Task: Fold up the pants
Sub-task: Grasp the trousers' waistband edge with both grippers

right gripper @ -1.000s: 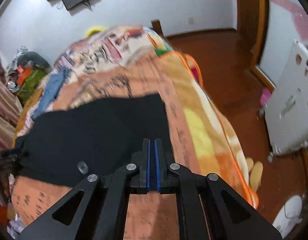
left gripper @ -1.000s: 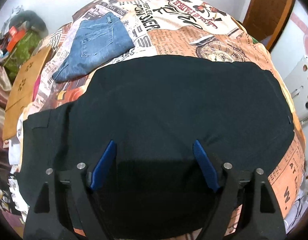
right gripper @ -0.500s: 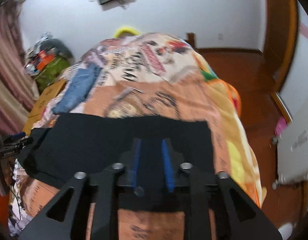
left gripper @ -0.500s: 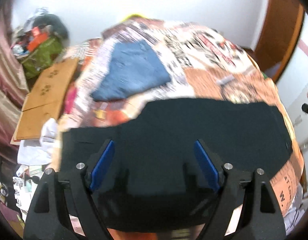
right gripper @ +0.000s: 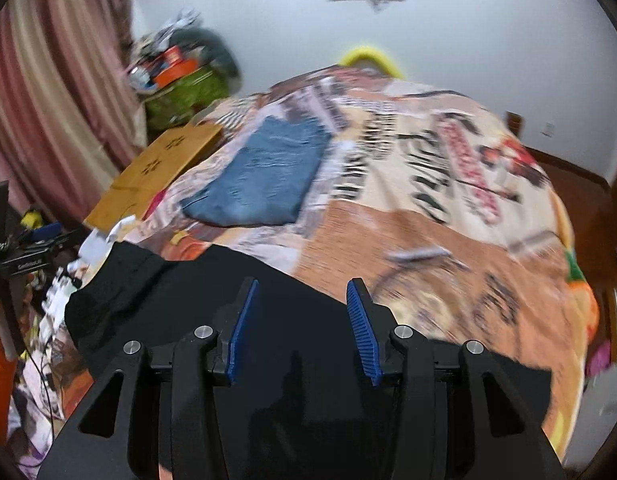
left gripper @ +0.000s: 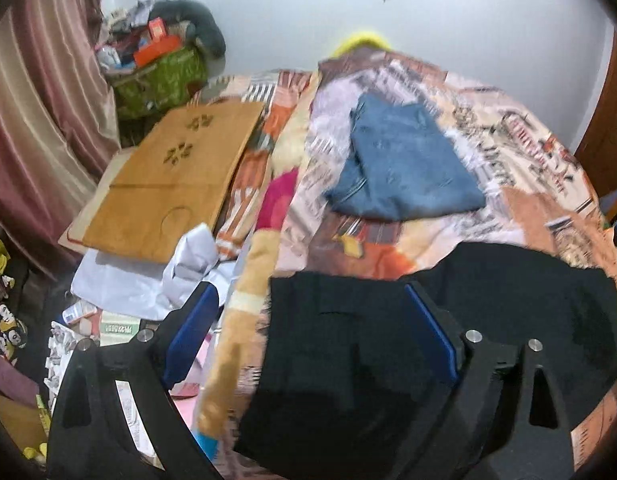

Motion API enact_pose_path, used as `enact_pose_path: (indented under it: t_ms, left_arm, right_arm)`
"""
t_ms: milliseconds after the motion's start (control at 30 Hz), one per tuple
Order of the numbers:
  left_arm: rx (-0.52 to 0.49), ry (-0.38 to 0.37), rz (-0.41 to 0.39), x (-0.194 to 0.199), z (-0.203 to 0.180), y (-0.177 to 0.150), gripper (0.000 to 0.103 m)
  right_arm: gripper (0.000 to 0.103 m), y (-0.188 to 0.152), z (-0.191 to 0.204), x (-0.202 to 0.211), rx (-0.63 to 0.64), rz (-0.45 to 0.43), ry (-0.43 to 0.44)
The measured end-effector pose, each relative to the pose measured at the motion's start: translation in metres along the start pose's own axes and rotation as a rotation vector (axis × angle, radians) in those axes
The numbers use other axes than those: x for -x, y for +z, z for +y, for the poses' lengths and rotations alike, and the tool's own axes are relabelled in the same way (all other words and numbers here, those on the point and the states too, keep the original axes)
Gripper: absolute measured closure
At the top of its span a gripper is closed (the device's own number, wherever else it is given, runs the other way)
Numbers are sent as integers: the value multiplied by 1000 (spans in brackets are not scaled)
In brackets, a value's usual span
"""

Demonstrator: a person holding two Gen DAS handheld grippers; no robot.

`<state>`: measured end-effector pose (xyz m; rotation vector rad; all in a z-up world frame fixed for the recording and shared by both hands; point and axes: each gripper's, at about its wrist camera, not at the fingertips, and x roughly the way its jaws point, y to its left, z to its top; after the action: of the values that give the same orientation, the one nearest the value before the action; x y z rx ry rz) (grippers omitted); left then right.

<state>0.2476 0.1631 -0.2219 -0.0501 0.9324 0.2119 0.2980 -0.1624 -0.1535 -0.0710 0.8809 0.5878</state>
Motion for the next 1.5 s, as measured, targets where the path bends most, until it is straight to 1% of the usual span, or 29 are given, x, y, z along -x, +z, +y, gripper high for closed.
enact_pose_path:
  t_ms: [100, 133, 167, 200, 300, 367, 500, 533, 567, 600, 667, 700, 733, 767, 800, 867, 933, 967, 1033, 1067, 1100, 1133, 1200, 1300, 1400, 1467, 1500]
  left_arm:
    - [-1, 0, 56, -23, 12, -2, 10]
    - [4, 1, 72, -30, 15, -4, 10]
    - [11, -1, 90, -38, 19, -6, 10]
    - [14, -18, 115, -47, 22, -7, 10]
    - [17, -63, 172, -66, 26, -10, 10]
    - [21, -90, 191, -75, 28, -11, 12]
    - [23, -152, 249, -95, 30, -13, 32]
    - [23, -167, 254, -98, 29, -13, 35]
    - [20, -176, 252, -100, 28, -14, 35]
    - [13, -182, 243, -100, 26, -15, 38]
    - [-3, -187, 230, -98, 23, -16, 43]
    - [-7, -197, 224, -96, 22, -18, 49]
    - [-10, -203, 223, -96, 21, -18, 53]
    - [-20, -215, 220, -95, 19, -19, 55]
    - [-31, -220, 215, -93, 18, -21, 60]
    - [-50, -215, 205, -91, 15, -21, 64]
    - [-73, -199, 185, -87, 13, -22, 74]
    - [-81, -190, 175, -85, 12, -23, 75]
    - [-88, -163, 157, -81, 11, -23, 80]
    - [-90, -149, 149, -80, 11, -23, 81]
    - [-95, -132, 139, -77, 11, -23, 85]
    - [-104, -100, 123, -74, 11, -23, 100]
    - [-117, -61, 105, -69, 15, -23, 101]
    - [-109, -52, 99, -66, 26, -23, 102]
    - [-89, -59, 100, -64, 35, -21, 102]
    - [-76, -91, 105, -61, 38, -18, 102]
    - [-69, -95, 101, -58, 39, -17, 102]
  right_arm:
    - [59, 11, 21, -30, 52, 40, 41]
    - [54, 14, 27, -39, 67, 52, 48]
    - [52, 17, 33, -49, 82, 64, 56]
    - [49, 19, 40, -62, 96, 77, 70]
    - [49, 25, 55, -91, 127, 137, 128]
    - [49, 30, 63, -112, 158, 173, 165]
    - [49, 38, 69, -145, 174, 227, 185]
    - [49, 40, 69, -154, 169, 242, 194]
    - [49, 42, 69, -163, 166, 266, 206]
    - [49, 43, 70, -172, 164, 289, 202]
    - [60, 44, 71, -184, 159, 326, 206]
    - [72, 42, 70, -190, 154, 353, 221]
    - [75, 41, 70, -195, 149, 376, 225]
    - [75, 38, 70, -198, 148, 385, 222]
    - [75, 36, 70, -198, 149, 387, 228]
    - [75, 33, 68, -195, 138, 390, 247]
    - [75, 32, 67, -191, 125, 396, 265]
    - [75, 31, 67, -190, 128, 398, 269]
    - [76, 29, 72, -189, 155, 388, 247]
    - [79, 28, 75, -190, 177, 380, 227]
    - [88, 26, 80, -191, 209, 368, 190]
    - [89, 24, 82, -191, 233, 360, 172]
    - [91, 21, 91, -187, 294, 322, 137]
    - [93, 21, 99, -178, 361, 264, 96]
    - [94, 27, 105, -167, 389, 198, 78]
    - [94, 32, 104, -163, 384, 178, 87]
    - [94, 35, 103, -162, 379, 175, 93]
